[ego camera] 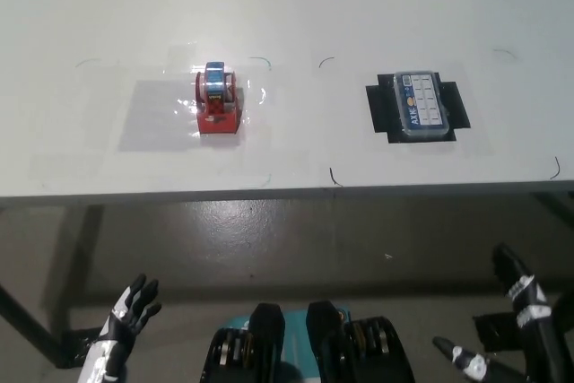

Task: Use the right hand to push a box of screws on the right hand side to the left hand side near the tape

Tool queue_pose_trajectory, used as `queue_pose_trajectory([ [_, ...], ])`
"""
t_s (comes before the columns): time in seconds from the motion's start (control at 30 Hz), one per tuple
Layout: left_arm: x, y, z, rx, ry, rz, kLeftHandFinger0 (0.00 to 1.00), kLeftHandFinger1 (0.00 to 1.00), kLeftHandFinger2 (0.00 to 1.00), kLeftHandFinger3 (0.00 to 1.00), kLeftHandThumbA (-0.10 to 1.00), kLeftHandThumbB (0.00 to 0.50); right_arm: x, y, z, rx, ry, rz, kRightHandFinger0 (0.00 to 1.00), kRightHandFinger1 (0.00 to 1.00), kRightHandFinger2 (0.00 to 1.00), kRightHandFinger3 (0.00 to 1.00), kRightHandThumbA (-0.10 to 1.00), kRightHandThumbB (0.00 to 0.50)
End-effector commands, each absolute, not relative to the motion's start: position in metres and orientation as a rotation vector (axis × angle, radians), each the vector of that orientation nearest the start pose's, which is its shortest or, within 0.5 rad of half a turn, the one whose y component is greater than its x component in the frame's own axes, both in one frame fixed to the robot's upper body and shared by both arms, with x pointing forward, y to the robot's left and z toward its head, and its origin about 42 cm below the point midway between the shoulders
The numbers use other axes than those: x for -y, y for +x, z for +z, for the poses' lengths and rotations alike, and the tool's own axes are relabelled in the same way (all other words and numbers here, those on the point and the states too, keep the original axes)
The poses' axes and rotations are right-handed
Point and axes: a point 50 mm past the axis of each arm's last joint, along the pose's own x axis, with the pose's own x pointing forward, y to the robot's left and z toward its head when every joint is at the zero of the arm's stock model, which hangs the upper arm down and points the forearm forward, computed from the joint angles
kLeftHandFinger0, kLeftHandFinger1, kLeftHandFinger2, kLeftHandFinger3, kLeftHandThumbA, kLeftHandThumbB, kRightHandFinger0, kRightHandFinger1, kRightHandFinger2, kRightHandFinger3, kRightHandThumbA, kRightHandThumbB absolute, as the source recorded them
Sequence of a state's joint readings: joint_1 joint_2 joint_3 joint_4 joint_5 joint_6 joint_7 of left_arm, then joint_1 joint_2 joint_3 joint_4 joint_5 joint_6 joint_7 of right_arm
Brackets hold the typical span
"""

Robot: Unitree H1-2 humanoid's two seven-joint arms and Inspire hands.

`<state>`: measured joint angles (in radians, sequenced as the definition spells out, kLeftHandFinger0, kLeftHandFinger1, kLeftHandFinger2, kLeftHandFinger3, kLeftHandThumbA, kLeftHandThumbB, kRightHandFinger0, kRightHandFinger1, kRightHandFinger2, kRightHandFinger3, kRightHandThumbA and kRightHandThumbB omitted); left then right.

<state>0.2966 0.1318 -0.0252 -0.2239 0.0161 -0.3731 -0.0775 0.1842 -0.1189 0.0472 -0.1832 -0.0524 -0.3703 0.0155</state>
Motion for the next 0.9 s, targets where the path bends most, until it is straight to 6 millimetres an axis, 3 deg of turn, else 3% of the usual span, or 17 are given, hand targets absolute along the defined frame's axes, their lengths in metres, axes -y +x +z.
queue_pose_trajectory([
  [0.0,-0.247,0.177,0.132,0.413,0.155,-0.119,1.00,1.00,1.00,1.00,1.00,0.010,0.249,0.250,0.161,0.534,-0.171,0.048,1.00,1.00,1.00,1.00,1.00,0.258],
  [0.1,-0.246,0.176,0.132,0.415,0.153,-0.120,1.00,1.00,1.00,1.00,1.00,0.003,0.252,0.265,0.173,0.555,-0.183,0.032,1.00,1.00,1.00,1.00,1.00,0.278],
  [0.27,-0.246,0.174,0.131,0.409,0.157,-0.123,1.00,1.00,1.00,1.00,1.00,0.007,0.258,0.308,0.210,0.607,-0.203,0.002,1.00,1.00,1.00,1.00,1.00,0.274],
  [0.43,-0.246,0.175,0.132,0.410,0.155,-0.115,1.00,1.00,1.00,1.00,1.00,0.001,0.264,0.351,0.241,0.659,-0.212,-0.018,1.00,1.00,1.00,1.00,1.00,0.206],
  [0.6,-0.244,0.177,0.131,0.419,0.151,-0.122,1.00,1.00,1.00,1.00,0.99,0.002,0.270,0.392,0.256,0.643,-0.201,-0.040,1.00,1.00,1.00,1.00,1.00,0.200],
  [0.7,-0.244,0.175,0.131,0.416,0.149,-0.121,1.00,1.00,1.00,1.00,0.99,0.006,0.272,0.422,0.267,0.610,-0.182,-0.051,1.00,1.00,1.00,1.00,1.00,0.251],
  [0.87,-0.245,0.175,0.133,0.416,0.153,-0.122,1.00,1.00,1.00,1.00,1.00,0.000,0.272,0.460,0.283,0.579,-0.200,-0.063,1.00,1.00,1.00,1.00,1.00,0.216],
])
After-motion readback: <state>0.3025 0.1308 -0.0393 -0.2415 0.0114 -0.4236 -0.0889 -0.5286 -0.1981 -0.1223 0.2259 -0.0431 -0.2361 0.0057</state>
